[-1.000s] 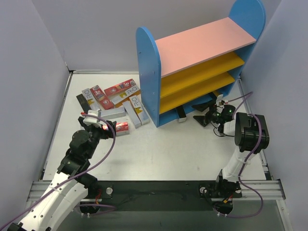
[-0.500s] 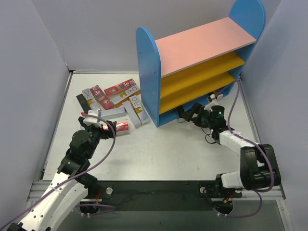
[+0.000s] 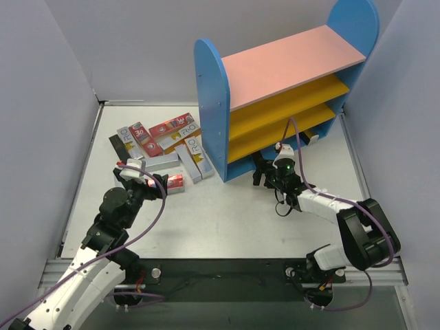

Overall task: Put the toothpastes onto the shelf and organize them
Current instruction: Adjust the toothpaste on the shelf.

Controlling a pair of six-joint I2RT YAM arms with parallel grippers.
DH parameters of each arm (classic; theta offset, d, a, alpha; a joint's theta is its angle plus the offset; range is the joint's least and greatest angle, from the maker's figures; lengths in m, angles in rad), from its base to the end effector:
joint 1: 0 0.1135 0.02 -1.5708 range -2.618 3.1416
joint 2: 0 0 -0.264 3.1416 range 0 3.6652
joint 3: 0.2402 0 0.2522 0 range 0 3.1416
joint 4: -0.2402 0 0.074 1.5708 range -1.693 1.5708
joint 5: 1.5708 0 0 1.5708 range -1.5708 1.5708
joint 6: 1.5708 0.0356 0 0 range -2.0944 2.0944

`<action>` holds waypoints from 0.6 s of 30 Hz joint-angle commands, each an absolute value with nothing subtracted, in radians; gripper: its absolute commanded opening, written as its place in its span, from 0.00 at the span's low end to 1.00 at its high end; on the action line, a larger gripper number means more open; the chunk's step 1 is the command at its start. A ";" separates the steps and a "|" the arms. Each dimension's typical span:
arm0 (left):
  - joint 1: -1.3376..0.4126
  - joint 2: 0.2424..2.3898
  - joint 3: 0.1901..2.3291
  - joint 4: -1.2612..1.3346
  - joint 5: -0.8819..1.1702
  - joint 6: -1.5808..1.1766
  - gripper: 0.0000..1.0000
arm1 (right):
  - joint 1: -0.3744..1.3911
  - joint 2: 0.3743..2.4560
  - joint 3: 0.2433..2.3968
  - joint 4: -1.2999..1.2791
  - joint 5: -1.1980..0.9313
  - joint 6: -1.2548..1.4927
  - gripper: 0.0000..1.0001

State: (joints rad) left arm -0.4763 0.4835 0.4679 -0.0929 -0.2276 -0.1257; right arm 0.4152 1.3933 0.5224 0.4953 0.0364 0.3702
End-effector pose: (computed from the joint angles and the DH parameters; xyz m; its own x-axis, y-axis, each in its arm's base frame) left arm 0.1283 -0.0571 0.2806 -0.1265 -0.0722 -0.9893 0.2333 0.9672 -0.1004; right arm 0.2558 0.1114 0.1844 -0.4476 0.1978 -0.8721 -0.2255 0.9187 0.3241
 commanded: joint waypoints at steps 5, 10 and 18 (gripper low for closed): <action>-0.495 0.472 0.471 -0.040 -0.229 -0.118 0.97 | 0.430 1.473 0.610 0.586 0.086 0.344 0.81; -0.505 0.474 0.471 -0.040 -0.229 -0.118 0.97 | 0.430 1.522 0.643 0.601 0.060 0.347 0.77; -0.512 0.477 0.469 -0.043 -0.229 -0.118 0.97 | 0.430 1.580 0.667 0.609 0.034 0.354 0.67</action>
State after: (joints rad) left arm -0.5034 0.4805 0.4675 -0.0929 -0.2279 -0.1257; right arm 0.4229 1.5620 0.6266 0.5575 0.0425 0.3576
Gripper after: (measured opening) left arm 0.974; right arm 0.699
